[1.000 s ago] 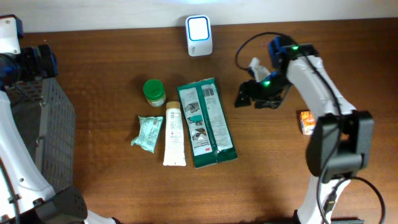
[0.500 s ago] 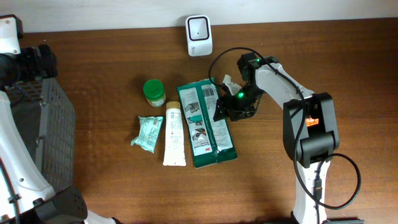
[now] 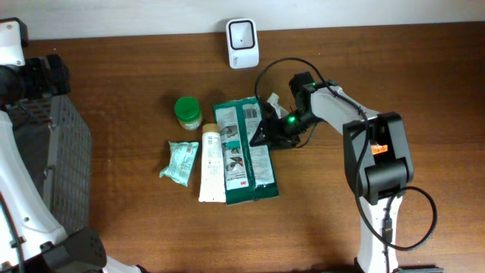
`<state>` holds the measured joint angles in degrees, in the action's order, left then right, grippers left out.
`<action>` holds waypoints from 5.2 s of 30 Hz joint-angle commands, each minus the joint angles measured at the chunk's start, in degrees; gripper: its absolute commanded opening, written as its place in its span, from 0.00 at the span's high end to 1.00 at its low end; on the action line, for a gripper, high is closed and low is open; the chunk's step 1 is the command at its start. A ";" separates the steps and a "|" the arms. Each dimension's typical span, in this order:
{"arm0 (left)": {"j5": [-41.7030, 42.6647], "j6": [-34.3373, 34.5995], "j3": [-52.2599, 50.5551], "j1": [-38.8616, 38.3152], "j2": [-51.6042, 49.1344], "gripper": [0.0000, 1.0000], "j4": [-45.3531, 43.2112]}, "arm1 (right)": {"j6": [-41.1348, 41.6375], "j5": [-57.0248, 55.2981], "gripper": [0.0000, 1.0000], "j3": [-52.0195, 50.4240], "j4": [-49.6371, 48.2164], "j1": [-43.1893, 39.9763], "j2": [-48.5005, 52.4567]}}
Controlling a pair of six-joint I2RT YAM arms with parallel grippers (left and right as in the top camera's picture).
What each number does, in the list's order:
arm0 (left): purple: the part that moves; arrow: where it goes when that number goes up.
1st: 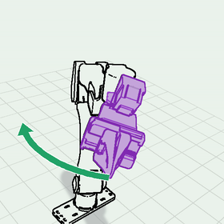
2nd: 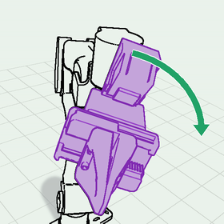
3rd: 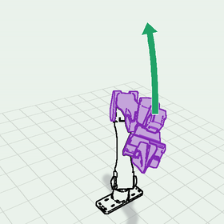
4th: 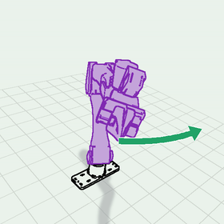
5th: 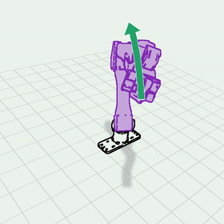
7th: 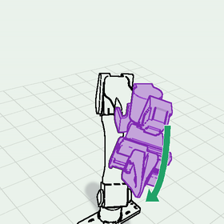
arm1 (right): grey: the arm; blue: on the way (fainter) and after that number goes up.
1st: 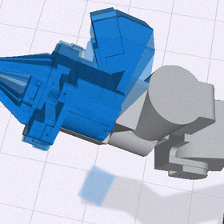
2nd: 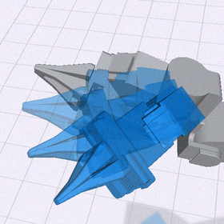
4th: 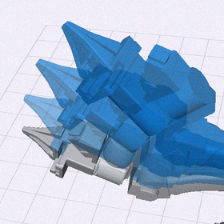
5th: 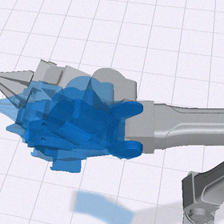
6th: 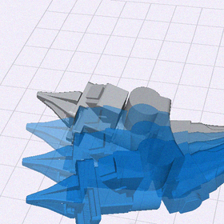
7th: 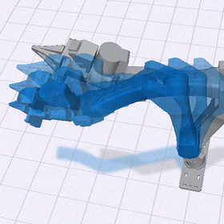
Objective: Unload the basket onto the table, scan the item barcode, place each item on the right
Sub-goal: 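Move the right gripper to the green packet and grasp it, then lift the green packet and hold it up to the scanner, then lay the green packet on the right side and release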
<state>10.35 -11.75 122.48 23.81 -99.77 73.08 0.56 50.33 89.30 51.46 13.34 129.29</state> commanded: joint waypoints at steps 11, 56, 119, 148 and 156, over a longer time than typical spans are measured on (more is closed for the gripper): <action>0.59 0.52 -0.13 0.26 0.04 0.01 -0.07 | 18.38 -0.07 0.60 -0.92 -19.30 10.03 2.08; 0.59 0.52 -0.13 0.26 0.04 0.01 -0.07 | -6.60 -10.88 0.96 3.56 8.79 0.22 -32.81; 0.59 0.52 -0.13 0.26 0.04 0.01 -0.07 | 0.13 -59.19 0.96 26.64 0.42 1.75 -18.93; 0.59 0.52 -0.13 0.26 0.04 0.01 -0.09 | -0.22 -31.17 0.54 -0.33 12.48 -36.22 -15.45; 0.59 0.52 -0.13 0.26 0.04 0.01 -0.07 | -5.09 -29.75 0.40 12.46 25.81 -31.32 -15.58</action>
<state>10.37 -11.75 122.45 23.81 -99.77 73.10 -2.46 19.62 94.96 74.15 -20.91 113.75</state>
